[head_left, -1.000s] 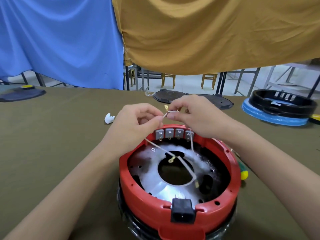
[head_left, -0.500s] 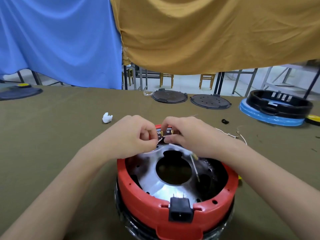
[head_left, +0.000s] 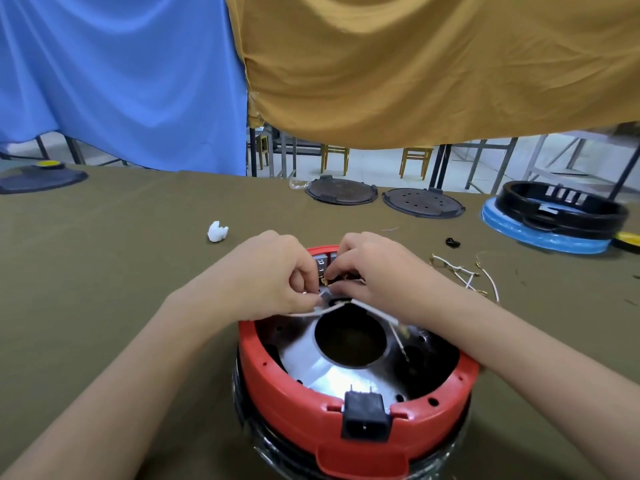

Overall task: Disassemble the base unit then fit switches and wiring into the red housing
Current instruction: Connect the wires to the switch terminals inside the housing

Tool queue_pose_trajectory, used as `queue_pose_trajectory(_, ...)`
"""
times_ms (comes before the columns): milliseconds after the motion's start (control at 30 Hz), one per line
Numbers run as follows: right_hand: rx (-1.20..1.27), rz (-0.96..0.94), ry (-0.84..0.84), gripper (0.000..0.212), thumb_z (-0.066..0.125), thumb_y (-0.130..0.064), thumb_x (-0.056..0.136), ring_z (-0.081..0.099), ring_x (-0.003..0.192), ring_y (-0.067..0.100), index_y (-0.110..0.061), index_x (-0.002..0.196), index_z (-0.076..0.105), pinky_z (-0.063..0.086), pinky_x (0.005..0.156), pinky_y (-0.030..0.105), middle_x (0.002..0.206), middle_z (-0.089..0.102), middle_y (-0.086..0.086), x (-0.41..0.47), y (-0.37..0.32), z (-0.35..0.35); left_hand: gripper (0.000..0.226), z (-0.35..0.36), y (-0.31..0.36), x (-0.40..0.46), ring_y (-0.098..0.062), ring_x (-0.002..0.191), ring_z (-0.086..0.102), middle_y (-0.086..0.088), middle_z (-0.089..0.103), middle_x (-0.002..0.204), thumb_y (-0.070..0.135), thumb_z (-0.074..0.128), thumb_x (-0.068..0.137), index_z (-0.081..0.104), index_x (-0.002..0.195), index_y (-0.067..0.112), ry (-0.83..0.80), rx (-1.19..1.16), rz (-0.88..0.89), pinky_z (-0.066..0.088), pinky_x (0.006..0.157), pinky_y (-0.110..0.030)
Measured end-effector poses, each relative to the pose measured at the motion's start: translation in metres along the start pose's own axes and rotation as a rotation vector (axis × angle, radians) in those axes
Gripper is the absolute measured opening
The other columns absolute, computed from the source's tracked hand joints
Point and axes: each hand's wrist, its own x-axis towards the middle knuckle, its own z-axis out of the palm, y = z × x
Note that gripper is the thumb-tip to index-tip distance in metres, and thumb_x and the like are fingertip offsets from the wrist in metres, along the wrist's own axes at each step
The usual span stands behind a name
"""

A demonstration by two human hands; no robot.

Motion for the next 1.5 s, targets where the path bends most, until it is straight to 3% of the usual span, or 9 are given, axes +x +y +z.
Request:
queue_pose_trajectory(100, 0.000, 0.009, 0.014, 0.022, 0.060, -0.032, 0.095, 0.049, 0.100, 0.019, -0.024, 0.112, 0.072, 0.038, 0.081, 0.032, 0.106, 0.054, -0.002, 0.002, 0.000, 0.003, 0.031, -0.001, 0.003, 0.000, -0.005, 0.053, 0.052, 0.017, 0.056, 0.045, 0.040, 0.072, 0.083, 0.062, 0.056, 0.027, 0.005, 0.053, -0.013, 0.041, 0.061, -0.023)
queue_pose_trajectory(233, -0.024, 0.016, 0.026, 0.022, 0.062, -0.031, 0.094, 0.048, 0.090, 0.014, -0.023, 0.113, 0.071, 0.030, 0.071, 0.027, 0.106, 0.052, -0.005, 0.004, 0.001, 0.006, 0.023, -0.002, 0.007, 0.000, -0.009, 0.057, 0.052, 0.014, 0.054, 0.046, 0.037, 0.069, 0.084, 0.065, 0.064, 0.026, 0.003, 0.104, -0.016, 0.049, 0.075, -0.028)
queue_pose_trajectory(400, -0.031, 0.016, 0.003, 0.022, 0.062, -0.032, 0.094, 0.055, 0.091, 0.019, -0.023, 0.112, 0.072, 0.036, 0.072, 0.029, 0.105, 0.050, -0.007, 0.006, 0.000, 0.008, 0.021, -0.003, 0.008, 0.000, -0.010, 0.061, 0.052, 0.013, 0.050, 0.045, 0.036, 0.069, 0.085, 0.065, 0.066, 0.028, -0.011, 0.140, -0.010, 0.050, 0.082, -0.035)
queue_pose_trajectory(567, -0.049, -0.010, 0.010, 0.019, 0.064, -0.029, 0.093, 0.056, 0.090, 0.019, -0.026, 0.109, 0.073, 0.041, 0.073, 0.031, 0.100, 0.050, -0.008, 0.006, 0.002, 0.009, 0.021, -0.002, 0.008, 0.000, -0.005, 0.053, 0.048, 0.014, 0.049, 0.044, 0.037, 0.068, 0.085, 0.068, 0.067, 0.027, -0.029, 0.135, -0.027, 0.046, 0.070, -0.028)
queue_pose_trajectory(767, -0.056, -0.041, 0.023, 0.018, 0.062, -0.027, 0.094, 0.054, 0.090, 0.019, -0.022, 0.106, 0.074, 0.043, 0.074, 0.034, 0.094, 0.051, -0.004, 0.007, 0.001, 0.009, 0.033, -0.001, 0.008, 0.001, -0.004, 0.051, 0.044, 0.031, 0.047, 0.042, 0.038, 0.066, 0.086, 0.056, 0.056, 0.030, -0.029, 0.177, -0.050, 0.034, 0.061, -0.026)
queue_pose_trajectory(933, -0.074, -0.033, 0.020, 0.021, 0.059, -0.031, 0.096, 0.053, 0.096, 0.019, -0.024, 0.111, 0.073, 0.045, 0.078, 0.037, 0.092, 0.046, -0.007, 0.008, 0.000, 0.008, 0.027, -0.002, 0.009, 0.002, -0.003, 0.051, 0.042, 0.016, 0.045, 0.044, 0.036, 0.067, 0.085, 0.058, 0.060, 0.030, -0.010, 0.202, -0.036, 0.045, 0.069, -0.029)
queue_pose_trajectory(1033, -0.092, -0.029, 0.022, 0.021, 0.058, -0.032, 0.096, 0.052, 0.097, 0.018, -0.025, 0.110, 0.073, 0.045, 0.079, 0.037, 0.093, 0.046, -0.007, 0.008, -0.001, 0.010, 0.019, -0.002, 0.010, 0.002, -0.003, 0.055, 0.044, 0.016, 0.046, 0.050, 0.037, 0.067, 0.086, 0.064, 0.068, 0.031, -0.018, 0.212, -0.025, 0.047, 0.071, -0.029)
queue_pose_trajectory(1500, -0.093, -0.027, 0.057, 0.020, 0.058, -0.033, 0.096, 0.051, 0.094, 0.015, -0.028, 0.109, 0.073, 0.047, 0.073, 0.038, 0.093, 0.050, -0.007, 0.008, -0.001, 0.012, 0.022, -0.002, 0.009, 0.000, -0.008, 0.058, 0.045, 0.015, 0.046, 0.052, 0.038, 0.066, 0.087, 0.061, 0.067, 0.031, -0.017, 0.237, -0.023, 0.049, 0.074, -0.032)
